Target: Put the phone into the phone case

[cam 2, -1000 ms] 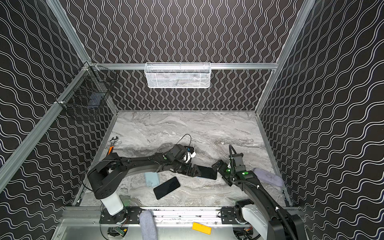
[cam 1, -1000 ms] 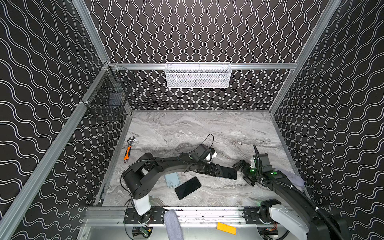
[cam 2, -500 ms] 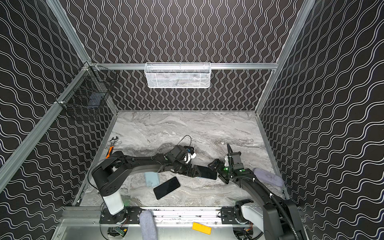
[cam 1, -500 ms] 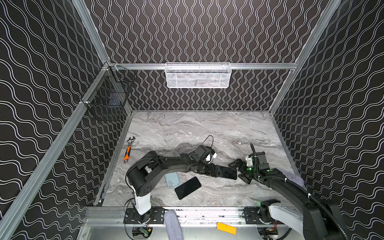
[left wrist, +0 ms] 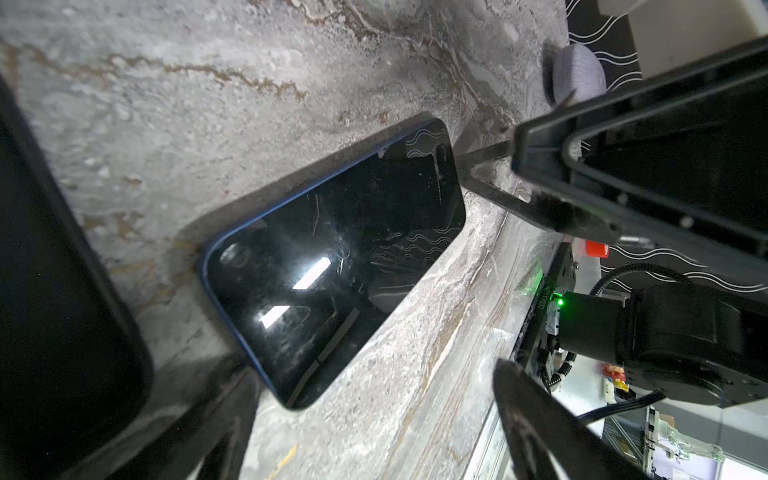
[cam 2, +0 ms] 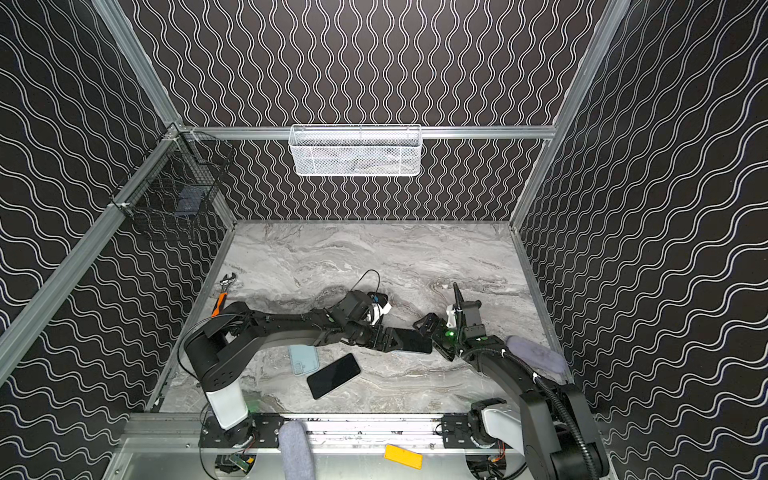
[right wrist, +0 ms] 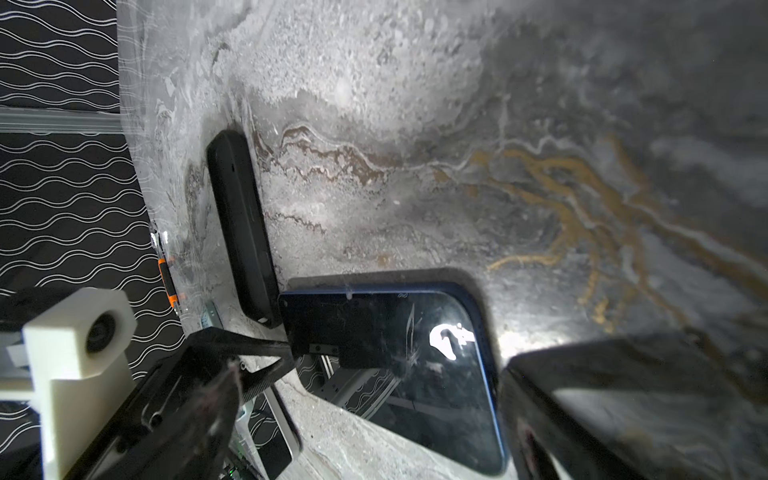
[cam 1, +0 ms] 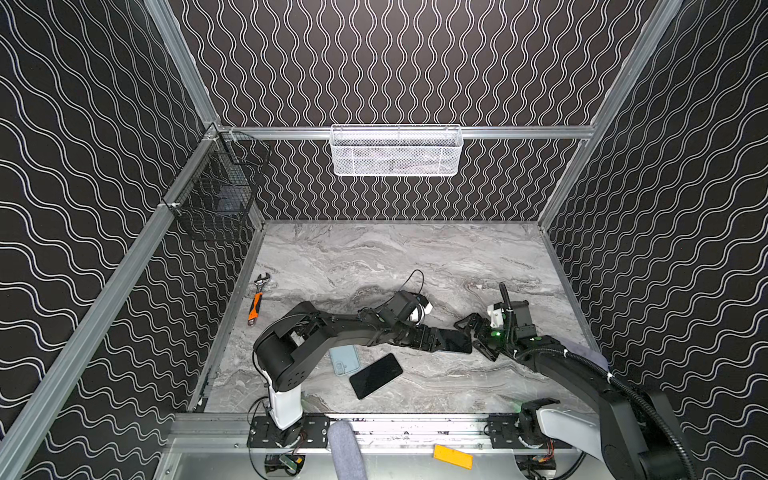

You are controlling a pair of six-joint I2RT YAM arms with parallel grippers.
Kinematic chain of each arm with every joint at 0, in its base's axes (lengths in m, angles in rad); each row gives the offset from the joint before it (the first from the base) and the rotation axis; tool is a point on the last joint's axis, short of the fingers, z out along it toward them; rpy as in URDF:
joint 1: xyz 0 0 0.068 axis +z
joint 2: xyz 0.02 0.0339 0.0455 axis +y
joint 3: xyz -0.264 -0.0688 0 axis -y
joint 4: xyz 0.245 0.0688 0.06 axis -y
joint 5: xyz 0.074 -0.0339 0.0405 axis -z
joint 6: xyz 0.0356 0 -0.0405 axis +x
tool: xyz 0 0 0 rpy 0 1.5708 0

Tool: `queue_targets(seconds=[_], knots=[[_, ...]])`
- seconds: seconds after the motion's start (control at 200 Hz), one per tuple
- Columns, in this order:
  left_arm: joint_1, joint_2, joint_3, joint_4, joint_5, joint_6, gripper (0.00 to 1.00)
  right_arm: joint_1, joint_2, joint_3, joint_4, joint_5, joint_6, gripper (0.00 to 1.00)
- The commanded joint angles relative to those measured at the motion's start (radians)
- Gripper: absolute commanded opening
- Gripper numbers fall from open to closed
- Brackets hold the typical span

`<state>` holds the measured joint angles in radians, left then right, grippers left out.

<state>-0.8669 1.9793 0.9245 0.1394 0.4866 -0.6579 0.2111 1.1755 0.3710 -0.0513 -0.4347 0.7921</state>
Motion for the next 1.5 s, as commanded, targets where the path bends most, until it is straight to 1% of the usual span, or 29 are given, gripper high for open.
queue_targets(seconds=[0.0,0.115,0.24,0.495,0.57,0.786,0.906,1.011,1.211,1.491], knots=[[-0.001,-0.006,-0.016,0.061,-0.011,-0.026,0.93,0.003,0.026,-0.023,-0.123,0.021,0.003,1.00],[-0.001,-0.040,-0.060,0.141,-0.018,-0.053,0.92,0.002,0.038,-0.030,-0.116,0.018,0.003,0.99],[0.002,-0.072,-0.101,0.230,-0.019,-0.079,0.89,0.002,0.043,-0.037,-0.109,0.016,0.002,1.00],[0.004,-0.100,-0.131,0.308,-0.016,-0.092,0.82,0.003,0.056,-0.040,-0.104,0.013,0.000,0.99],[0.004,-0.107,-0.131,0.287,-0.032,-0.091,0.81,0.002,0.056,-0.040,-0.105,0.016,0.000,1.00],[0.004,-0.180,-0.112,0.028,-0.150,-0.057,0.82,0.003,0.041,-0.028,-0.127,0.027,-0.004,1.00],[0.002,-0.218,-0.115,-0.067,-0.173,-0.071,0.86,0.002,0.030,-0.017,-0.133,0.035,-0.019,1.00],[0.000,-0.215,-0.120,-0.082,-0.162,-0.098,0.87,0.003,0.027,-0.009,-0.132,0.036,-0.030,1.00],[-0.001,-0.156,-0.130,-0.006,-0.133,-0.151,0.87,0.004,0.049,0.016,-0.168,0.051,-0.061,1.00],[0.000,-0.107,-0.107,0.012,-0.142,-0.166,0.87,0.005,0.061,0.036,-0.164,0.062,-0.066,0.99]])
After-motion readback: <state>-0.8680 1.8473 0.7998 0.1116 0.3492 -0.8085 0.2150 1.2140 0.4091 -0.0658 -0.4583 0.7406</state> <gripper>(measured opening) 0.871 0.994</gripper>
